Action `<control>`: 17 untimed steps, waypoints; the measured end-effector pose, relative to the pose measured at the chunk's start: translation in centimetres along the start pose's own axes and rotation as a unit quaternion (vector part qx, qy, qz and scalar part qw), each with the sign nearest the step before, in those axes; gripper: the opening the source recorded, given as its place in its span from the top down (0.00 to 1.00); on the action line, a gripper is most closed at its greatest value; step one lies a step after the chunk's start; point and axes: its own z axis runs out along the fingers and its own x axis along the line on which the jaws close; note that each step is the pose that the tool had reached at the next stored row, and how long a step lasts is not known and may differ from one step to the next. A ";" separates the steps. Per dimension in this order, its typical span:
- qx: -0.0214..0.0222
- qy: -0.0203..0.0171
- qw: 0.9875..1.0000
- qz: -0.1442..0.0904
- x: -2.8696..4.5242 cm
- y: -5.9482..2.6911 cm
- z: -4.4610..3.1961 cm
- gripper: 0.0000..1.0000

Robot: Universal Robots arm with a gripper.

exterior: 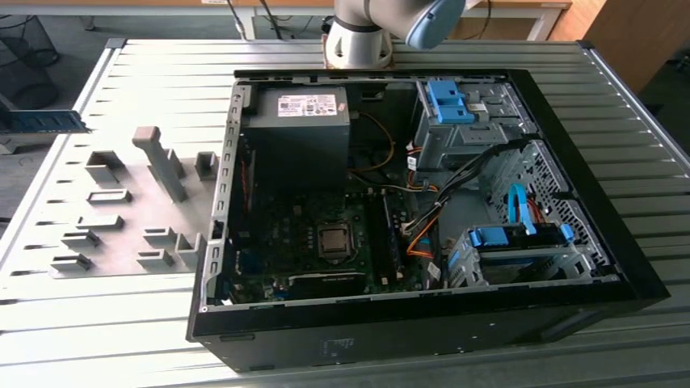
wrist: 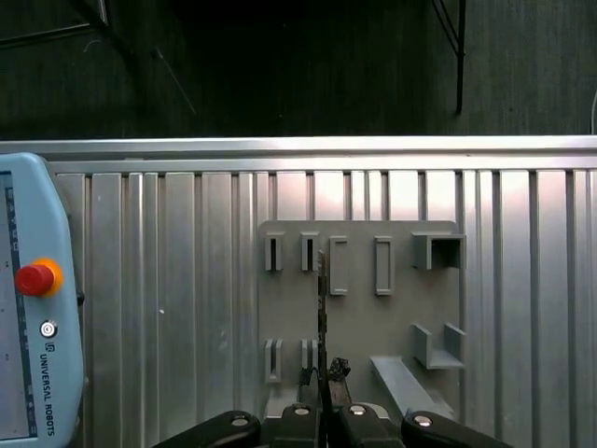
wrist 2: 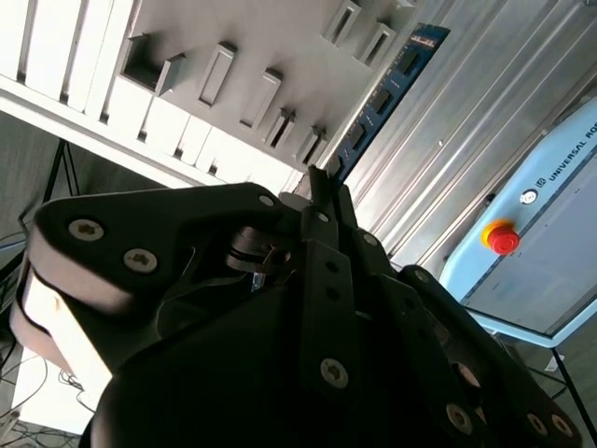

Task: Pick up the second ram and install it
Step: 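Pick up the second ram and move it above second insertion slot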

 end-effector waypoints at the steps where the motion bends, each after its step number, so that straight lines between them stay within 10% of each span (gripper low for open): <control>1: 0.000 0.000 1.000 0.000 0.00 0.00 0.00 0.86; 17: 0.000 0.000 1.000 0.000 -0.02 -0.70 -0.02 0.86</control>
